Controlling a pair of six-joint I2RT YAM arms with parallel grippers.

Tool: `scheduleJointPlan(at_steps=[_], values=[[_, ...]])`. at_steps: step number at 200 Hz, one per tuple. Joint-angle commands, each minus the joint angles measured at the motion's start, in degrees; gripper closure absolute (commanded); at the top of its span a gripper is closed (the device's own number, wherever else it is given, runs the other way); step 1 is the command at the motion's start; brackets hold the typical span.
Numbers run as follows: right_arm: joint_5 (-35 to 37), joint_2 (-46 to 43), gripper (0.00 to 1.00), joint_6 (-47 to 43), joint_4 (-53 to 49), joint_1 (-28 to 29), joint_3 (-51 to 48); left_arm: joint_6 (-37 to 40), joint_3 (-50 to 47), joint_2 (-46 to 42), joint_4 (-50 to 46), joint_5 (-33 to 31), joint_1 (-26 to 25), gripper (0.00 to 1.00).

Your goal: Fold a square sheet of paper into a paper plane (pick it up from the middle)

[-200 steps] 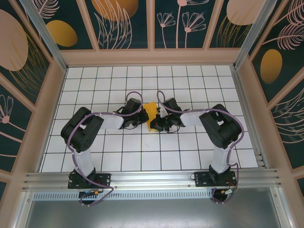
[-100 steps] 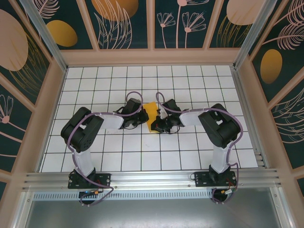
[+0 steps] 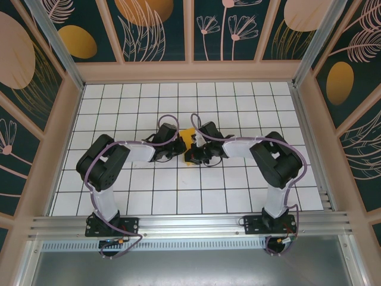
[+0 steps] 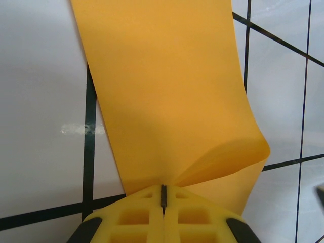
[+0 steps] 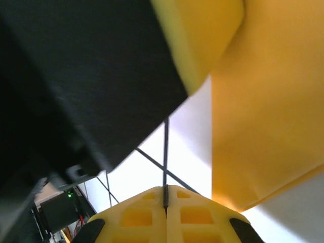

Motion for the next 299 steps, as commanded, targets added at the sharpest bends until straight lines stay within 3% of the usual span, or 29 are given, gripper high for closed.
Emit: scheduleJointPlan(at_steps=[1, 63, 123, 201, 284, 299], values=[[0.76, 1.83, 0.97, -0.38, -1.02, 0.06, -0.13, 0.99, -1.50, 1.15, -6.87, -2.81, 0.07, 1.00], [-0.15, 0.93, 0.98, -1.04, -3.21, 0.10, -5.13, 0.90, -1.46, 1.15, -7.35, -3.67, 0.05, 1.00], [1.90, -8.15, 0.98, -1.95, -1.95, -3.52, -4.50, 1.21, -1.41, 0.97, -7.35, -3.69, 0.03, 1.00], [3.06, 2.15, 0.98, -3.98, -2.00, -4.37, 3.45, 1.00, -1.07, 1.05, -7.14, -3.15, 0.07, 1.00], [4.64, 2.45, 0.99, -0.37, -0.25, -4.43, -1.64, 3.33, 2.24, -2.02, -5.94, -1.22, 0.03, 1.00], [4.27, 1.32, 0.99, 0.69, 1.56, -4.52, -2.26, 3.11, 1.77, -4.65, -3.36, -0.05, 0.08, 0.95]])
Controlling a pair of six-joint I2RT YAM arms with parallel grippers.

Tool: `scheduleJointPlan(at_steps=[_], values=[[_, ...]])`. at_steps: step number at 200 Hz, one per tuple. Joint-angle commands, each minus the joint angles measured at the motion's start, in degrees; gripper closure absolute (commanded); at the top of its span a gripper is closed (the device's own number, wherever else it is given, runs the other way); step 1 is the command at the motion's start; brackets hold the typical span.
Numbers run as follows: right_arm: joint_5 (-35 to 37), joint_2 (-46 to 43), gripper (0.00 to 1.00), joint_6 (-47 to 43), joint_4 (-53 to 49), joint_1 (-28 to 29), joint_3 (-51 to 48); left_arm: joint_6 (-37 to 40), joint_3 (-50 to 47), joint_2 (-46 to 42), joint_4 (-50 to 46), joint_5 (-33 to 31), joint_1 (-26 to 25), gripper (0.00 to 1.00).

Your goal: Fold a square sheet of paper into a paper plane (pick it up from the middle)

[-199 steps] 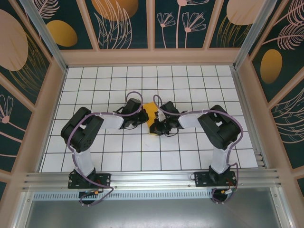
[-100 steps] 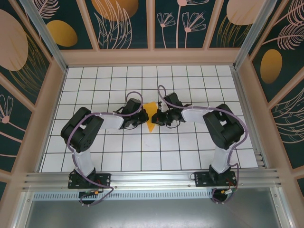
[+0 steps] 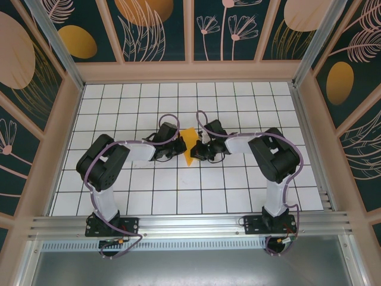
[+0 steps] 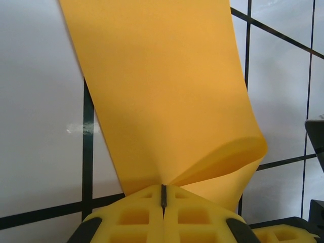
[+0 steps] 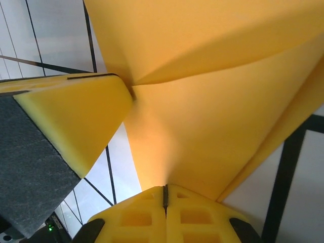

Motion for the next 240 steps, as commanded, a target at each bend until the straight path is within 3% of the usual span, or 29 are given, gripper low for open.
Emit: scheduleJointPlan(at_steps=[1, 20, 69, 95, 130, 240], values=[[0.83, -1.40, 0.99, 2.15, 0.75, 0.03, -2.60, 1.51, 0.40, -4.46, -0.51, 0.03, 0.10, 0.95], [0.84, -2.86, 0.99, 3.37, 2.73, -0.24, -2.39, -0.17, -2.23, -7.85, 3.00, 0.64, 0.07, 0.88], [2.88, -6.94, 0.93, 2.69, 2.51, -1.93, -0.36, -4.50, -11.50, -14.59, 9.97, 1.82, -0.28, 0.87], [6.71, -5.85, 0.87, -1.31, -1.61, -2.73, 2.13, -5.53, -13.44, -16.11, 14.33, 3.24, -1.92, 0.87], [5.48, -2.76, 0.85, -4.74, -3.16, -2.81, 5.03, -6.95, -15.25, -18.35, 17.02, 2.60, -3.78, 0.88], [7.55, 1.18, 0.91, -3.89, -6.56, -2.84, 7.38, -10.21, -11.97, -6.50, 16.04, 4.17, -6.55, 0.96]])
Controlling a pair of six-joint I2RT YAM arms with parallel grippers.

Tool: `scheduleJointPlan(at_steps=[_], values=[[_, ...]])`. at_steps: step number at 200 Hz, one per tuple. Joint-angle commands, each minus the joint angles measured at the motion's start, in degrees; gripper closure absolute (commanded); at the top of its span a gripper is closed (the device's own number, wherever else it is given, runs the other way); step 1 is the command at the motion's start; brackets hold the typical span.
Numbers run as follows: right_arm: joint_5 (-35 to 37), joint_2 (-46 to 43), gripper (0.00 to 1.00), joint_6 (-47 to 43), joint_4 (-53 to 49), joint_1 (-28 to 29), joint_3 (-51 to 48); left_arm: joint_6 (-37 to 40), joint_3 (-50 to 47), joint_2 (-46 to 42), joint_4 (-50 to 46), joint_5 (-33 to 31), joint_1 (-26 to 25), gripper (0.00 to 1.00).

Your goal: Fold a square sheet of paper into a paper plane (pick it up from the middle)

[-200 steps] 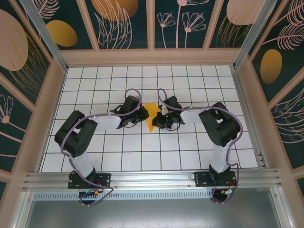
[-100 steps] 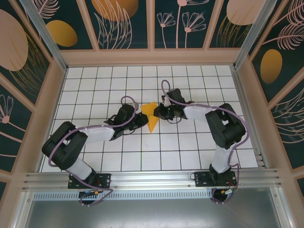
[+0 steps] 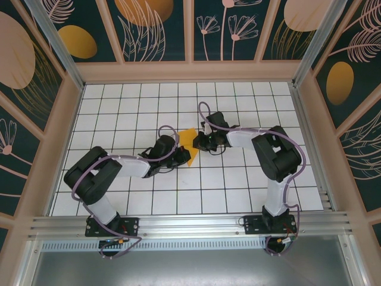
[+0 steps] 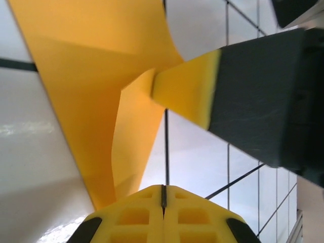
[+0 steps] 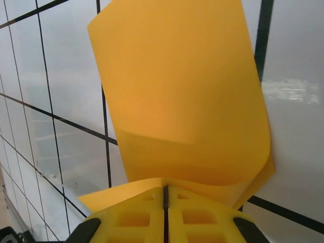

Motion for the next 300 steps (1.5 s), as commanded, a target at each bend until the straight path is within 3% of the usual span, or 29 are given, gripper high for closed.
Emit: scheduleJointPlan(at_steps=[1, 79, 135, 236, 300], values=[[1.58, 1.12, 0.91, 0.45, -1.75, -0.11, 1.17, -0.88, 2.29, 2.25, -0.39, 0.30, -0.39, 0.96], [4.89, 1.31, 0.94, 2.05, -4.45, -2.30, 0.07, -0.94, 3.55, 6.37, -5.97, -0.83, -0.53, 0.98], [0.61, -4.50, 0.94, 1.09, 0.32, -0.73, -1.31, -0.40, 4.69, 7.64, -10.24, -1.70, -0.61, 1.00], [-1.12, 1.73, 0.97, 0.89, 1.95, -0.04, -3.81, -0.52, 4.61, 7.97, -14.61, -2.67, -0.86, 1.00], [0.05, 3.11, 0.97, -3.54, 6.41, -9.70, -2.03, -0.18, 2.77, 8.66, -19.29, -3.62, -0.95, 1.00]])
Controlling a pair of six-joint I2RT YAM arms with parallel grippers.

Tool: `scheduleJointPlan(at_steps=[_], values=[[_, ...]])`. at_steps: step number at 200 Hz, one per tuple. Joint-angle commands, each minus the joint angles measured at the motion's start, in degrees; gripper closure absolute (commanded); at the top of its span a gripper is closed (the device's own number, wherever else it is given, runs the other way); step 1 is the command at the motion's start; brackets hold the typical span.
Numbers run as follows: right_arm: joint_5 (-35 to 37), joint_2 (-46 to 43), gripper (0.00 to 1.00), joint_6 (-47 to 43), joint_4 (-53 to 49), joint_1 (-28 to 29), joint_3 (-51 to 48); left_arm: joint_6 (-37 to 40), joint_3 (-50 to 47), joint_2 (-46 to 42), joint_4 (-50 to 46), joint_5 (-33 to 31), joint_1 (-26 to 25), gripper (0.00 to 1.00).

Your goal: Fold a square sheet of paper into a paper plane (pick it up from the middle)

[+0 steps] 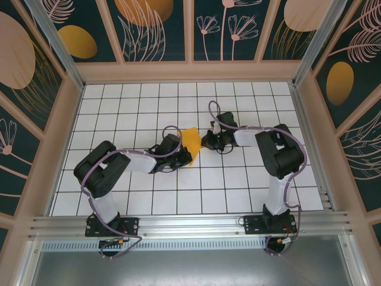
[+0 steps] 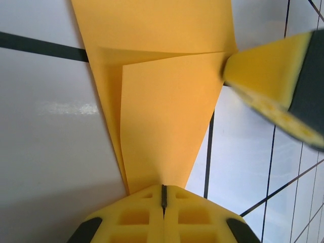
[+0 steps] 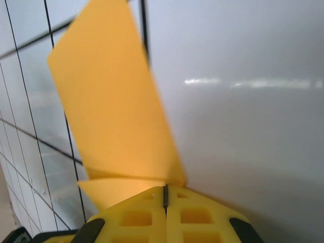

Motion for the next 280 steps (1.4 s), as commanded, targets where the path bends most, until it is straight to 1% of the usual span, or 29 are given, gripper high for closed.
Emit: scheduleJointPlan(at_steps=[1, 21, 42, 59, 79, 103, 126, 147, 171, 192, 238, 265, 280], values=[[2.48, 2.02, 0.97, -2.94, 2.79, -2.81, 1.23, 0.08, -2.59, 3.13, -11.45, -2.37, -0.40, 1.00], [2.41, 2.26, 0.97, -3.39, 3.14, -3.97, 2.68, 0.45, -2.52, 2.93, -11.46, -2.38, -0.45, 1.00], [0.90, -1.07, 0.97, -3.96, 3.60, -3.66, 2.32, 0.88, -1.81, 2.58, -11.51, -2.62, -0.47, 1.00], [0.29, -4.28, 0.96, -4.47, 3.17, -2.49, 0.99, 1.13, -1.31, 2.45, -11.53, -2.97, -0.49, 1.00], [0.11, -5.50, 0.97, -4.84, 1.48, 0.12, -0.46, 1.40, -0.61, 2.70, -11.36, -3.08, -0.49, 1.00], [-0.46, -3.47, 0.98, -4.00, 0.53, 3.52, -1.12, 1.93, 0.19, 2.84, -11.61, -3.17, -0.49, 1.00], [-1.03, -0.84, 1.00, -3.18, 1.15, 4.95, -1.04, 2.40, 0.53, 2.36, -11.75, -3.17, -0.49, 1.00], [-1.06, 1.10, 1.00, -2.65, 1.24, 5.06, -1.14, 3.76, 0.82, 1.27, -10.62, -2.77, -0.50, 1.00], [0.39, 2.25, 1.00, -2.32, 0.18, 4.89, -1.09, 6.25, -0.16, -1.57, -5.78, -0.49, -0.66, 1.00], [1.07, 2.75, 1.00, -1.83, -0.28, 4.58, -1.28, 7.90, -0.30, -3.09, -4.54, 0.78, -1.49, 1.00], [1.32, 3.94, 1.00, -0.98, -1.09, 3.92, -0.89, 7.92, -1.54, -1.69, -5.80, 2.26, -3.34, 1.00], [1.54, 4.27, 1.00, -0.67, -1.50, 3.49, -0.66, 7.97, -1.86, -1.36, -9.23, 1.14, -4.89, 1.00], [1.69, 4.45, 1.00, -0.63, -1.50, 3.35, -0.67, 7.80, -2.74, -1.33, -9.51, 1.44, -5.47, 1.00]])
